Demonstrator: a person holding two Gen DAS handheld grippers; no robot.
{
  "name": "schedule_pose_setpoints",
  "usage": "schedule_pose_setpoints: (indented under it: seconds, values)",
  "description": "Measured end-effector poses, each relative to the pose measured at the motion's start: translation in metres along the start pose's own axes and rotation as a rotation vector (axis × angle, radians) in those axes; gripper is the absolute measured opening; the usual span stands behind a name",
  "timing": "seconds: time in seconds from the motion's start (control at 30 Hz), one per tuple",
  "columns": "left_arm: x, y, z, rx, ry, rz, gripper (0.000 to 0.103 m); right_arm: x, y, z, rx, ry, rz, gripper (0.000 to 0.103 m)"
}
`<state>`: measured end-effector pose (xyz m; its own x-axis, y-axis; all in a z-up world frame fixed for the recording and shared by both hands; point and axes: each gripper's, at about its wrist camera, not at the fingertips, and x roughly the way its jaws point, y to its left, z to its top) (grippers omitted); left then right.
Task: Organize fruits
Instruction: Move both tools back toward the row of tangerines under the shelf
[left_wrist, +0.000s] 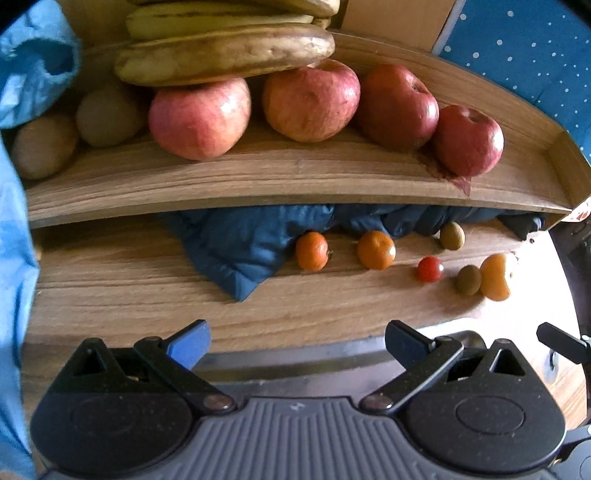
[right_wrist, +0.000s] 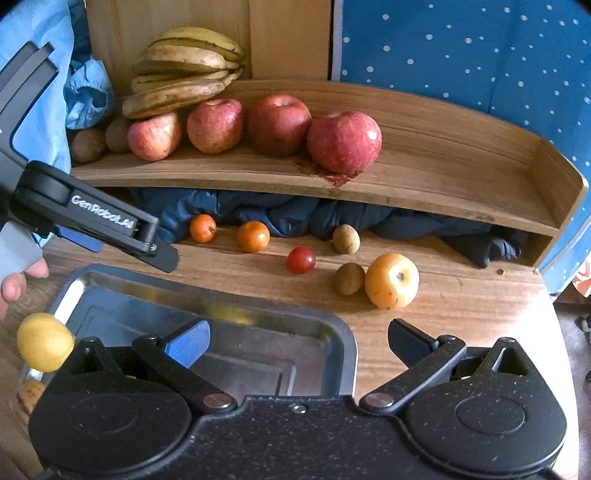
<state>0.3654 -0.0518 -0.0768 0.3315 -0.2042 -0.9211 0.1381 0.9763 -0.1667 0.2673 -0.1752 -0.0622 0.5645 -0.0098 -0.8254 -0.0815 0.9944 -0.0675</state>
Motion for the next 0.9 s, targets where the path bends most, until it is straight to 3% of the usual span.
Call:
schedule_pose_setpoints:
  seconds: [0.63, 0.9]
  values:
    - [0.030, 0.005, 0.027, -0.067, -0.003, -0.069, 0.102, 0.048, 0.014, 0.023, -0.050, 0.046, -0.031, 0.102]
    - [0.033, 0.013, 0.028, -0.093, -0.014, -0.109, 0.093, 0.061, 0.021, 0.031, -0.080, 0.046, -0.029, 0.098]
